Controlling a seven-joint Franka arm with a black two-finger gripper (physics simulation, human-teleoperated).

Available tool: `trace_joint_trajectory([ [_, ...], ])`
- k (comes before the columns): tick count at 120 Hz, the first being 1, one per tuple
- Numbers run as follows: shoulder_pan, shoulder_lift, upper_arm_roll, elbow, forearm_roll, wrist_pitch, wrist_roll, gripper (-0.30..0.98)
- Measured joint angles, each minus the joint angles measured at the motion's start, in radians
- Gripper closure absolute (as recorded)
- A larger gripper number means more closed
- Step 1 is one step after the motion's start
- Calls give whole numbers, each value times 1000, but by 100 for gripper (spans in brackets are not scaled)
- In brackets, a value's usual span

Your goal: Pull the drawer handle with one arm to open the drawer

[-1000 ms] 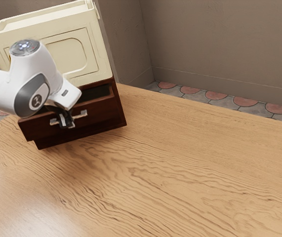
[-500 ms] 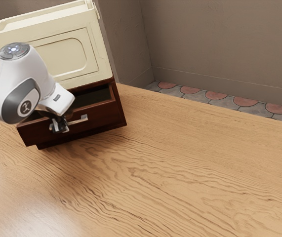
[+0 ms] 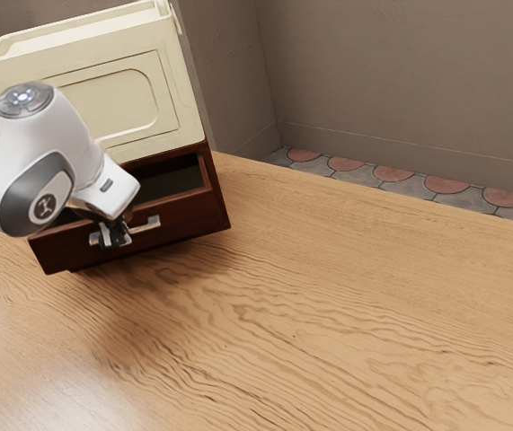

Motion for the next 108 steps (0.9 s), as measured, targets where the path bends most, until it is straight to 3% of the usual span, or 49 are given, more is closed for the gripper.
trace_joint_trajectory([
  [108, 1, -146, -63, -145, 47, 17, -67, 73],
])
